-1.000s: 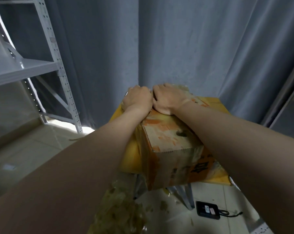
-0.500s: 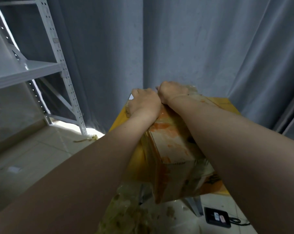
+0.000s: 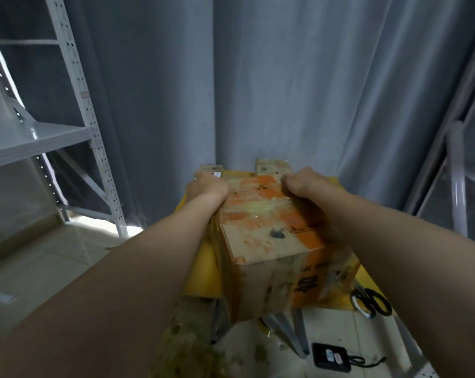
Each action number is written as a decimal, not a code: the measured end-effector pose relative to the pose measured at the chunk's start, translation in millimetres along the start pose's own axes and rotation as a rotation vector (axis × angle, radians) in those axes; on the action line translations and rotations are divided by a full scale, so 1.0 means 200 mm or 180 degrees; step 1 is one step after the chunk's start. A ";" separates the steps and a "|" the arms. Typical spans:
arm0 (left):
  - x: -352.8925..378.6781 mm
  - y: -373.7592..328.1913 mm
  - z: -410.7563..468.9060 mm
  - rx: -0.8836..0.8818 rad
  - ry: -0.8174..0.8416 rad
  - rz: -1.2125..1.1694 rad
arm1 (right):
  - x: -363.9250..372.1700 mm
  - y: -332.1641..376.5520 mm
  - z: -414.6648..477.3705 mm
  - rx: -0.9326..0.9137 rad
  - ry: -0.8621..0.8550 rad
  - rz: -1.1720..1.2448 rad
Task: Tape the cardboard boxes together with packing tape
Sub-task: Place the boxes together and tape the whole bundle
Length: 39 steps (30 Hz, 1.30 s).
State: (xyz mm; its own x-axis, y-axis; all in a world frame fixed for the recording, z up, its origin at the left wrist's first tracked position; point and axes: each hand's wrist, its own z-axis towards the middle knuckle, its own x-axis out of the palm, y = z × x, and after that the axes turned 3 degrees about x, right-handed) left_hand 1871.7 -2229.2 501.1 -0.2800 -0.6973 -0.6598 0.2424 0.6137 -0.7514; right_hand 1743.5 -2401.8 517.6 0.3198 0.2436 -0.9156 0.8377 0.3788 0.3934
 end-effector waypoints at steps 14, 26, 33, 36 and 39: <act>-0.54 -0.29 -0.40 0.0835 -0.1128 -0.1293 | -0.43 -0.05 -0.44 0.0012 -0.1015 0.1987; -0.46 -0.09 -0.61 0.0875 -0.0497 -0.0680 | -0.46 0.05 -0.78 -0.0871 -0.0909 0.0241; -0.45 -0.08 -0.55 0.1065 -0.0389 -0.0828 | -0.30 0.35 -0.78 -0.1807 -0.0372 0.0159; -0.44 -0.09 -0.49 0.1144 -0.0224 -0.0867 | -0.25 0.34 -0.73 -0.1483 -0.0103 -0.0449; -0.44 -0.14 -0.40 0.1056 0.0017 -0.0547 | -0.26 0.37 -0.71 -0.1272 0.0070 -0.0918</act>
State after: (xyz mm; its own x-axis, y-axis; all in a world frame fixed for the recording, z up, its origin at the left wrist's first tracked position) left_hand 1815.0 -2154.1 580.4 -0.3473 -0.7774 -0.5245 0.4791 0.3337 -0.8119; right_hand 1725.2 -2259.2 605.6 0.0868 0.0957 -0.9916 0.6539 0.7455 0.1292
